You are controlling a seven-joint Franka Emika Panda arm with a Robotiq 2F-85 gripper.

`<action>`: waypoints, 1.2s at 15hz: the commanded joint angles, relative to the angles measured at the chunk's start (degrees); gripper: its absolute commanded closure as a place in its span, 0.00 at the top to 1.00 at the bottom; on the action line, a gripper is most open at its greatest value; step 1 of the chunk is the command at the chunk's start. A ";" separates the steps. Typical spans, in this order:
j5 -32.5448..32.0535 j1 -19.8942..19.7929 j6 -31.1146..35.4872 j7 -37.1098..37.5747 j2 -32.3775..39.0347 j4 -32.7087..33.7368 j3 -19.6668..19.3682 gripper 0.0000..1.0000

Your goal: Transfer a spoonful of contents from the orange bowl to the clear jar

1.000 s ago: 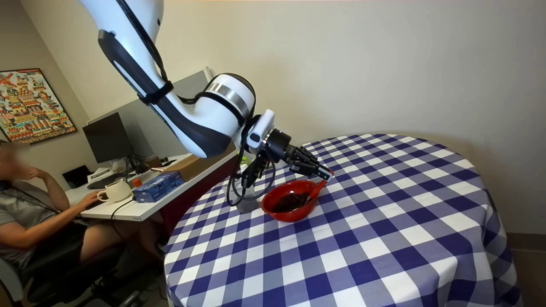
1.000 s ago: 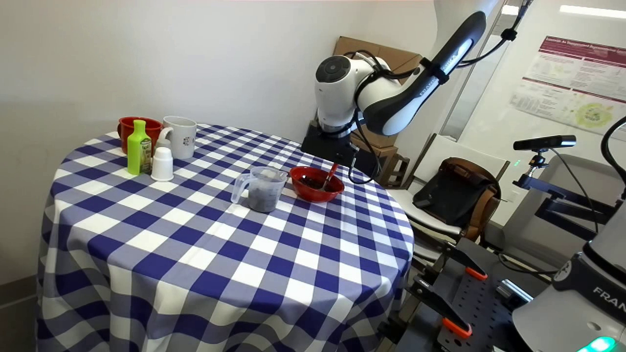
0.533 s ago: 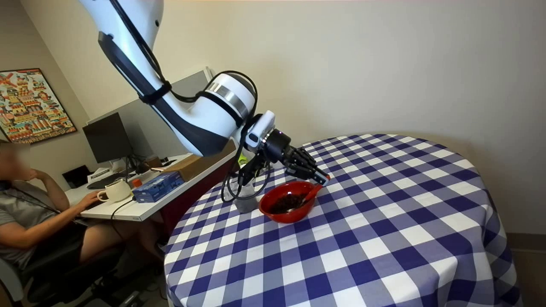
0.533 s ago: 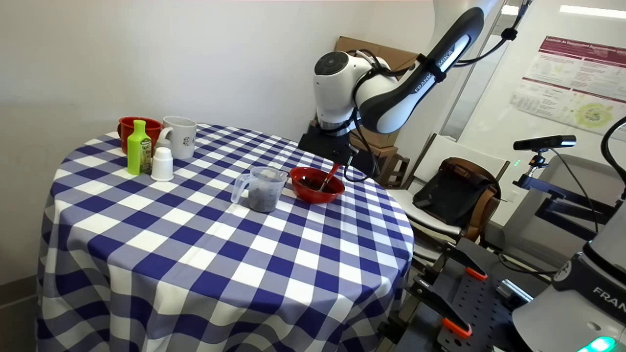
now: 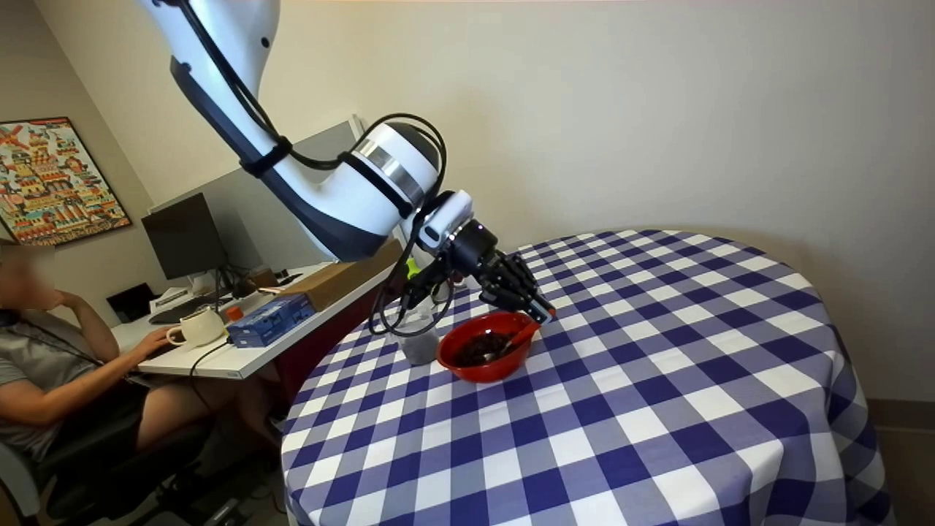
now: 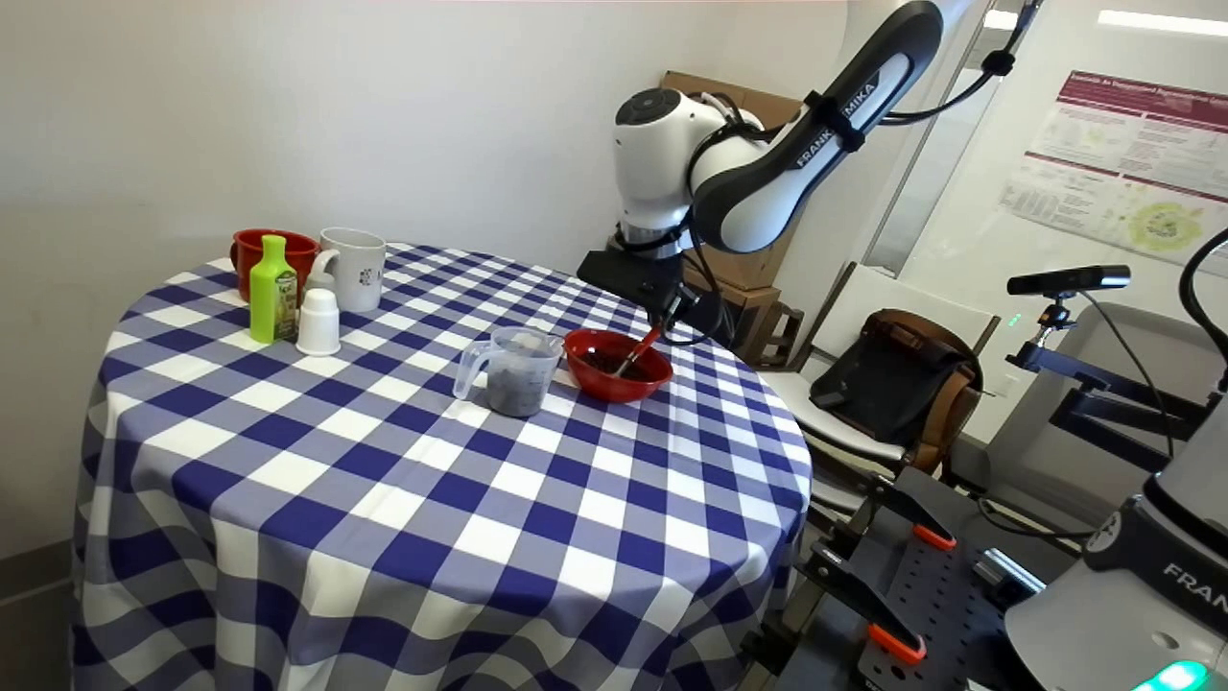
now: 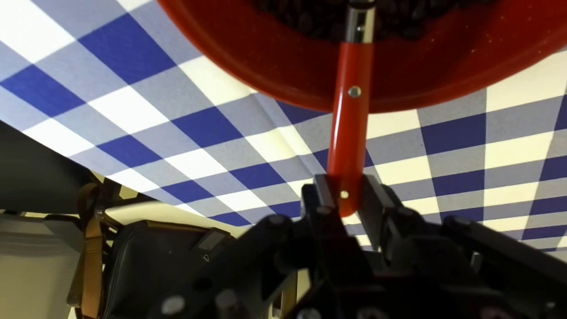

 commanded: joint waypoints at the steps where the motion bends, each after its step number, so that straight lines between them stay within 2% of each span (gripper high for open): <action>1: 4.94 0.90 2.13 -2.41 0.59 0.67 -1.72 0.05; 12: 14.66 2.43 4.58 -7.17 -1.08 -0.09 -4.18 0.05; 18: 16.44 3.58 5.57 -8.84 -2.44 -1.31 -6.15 0.05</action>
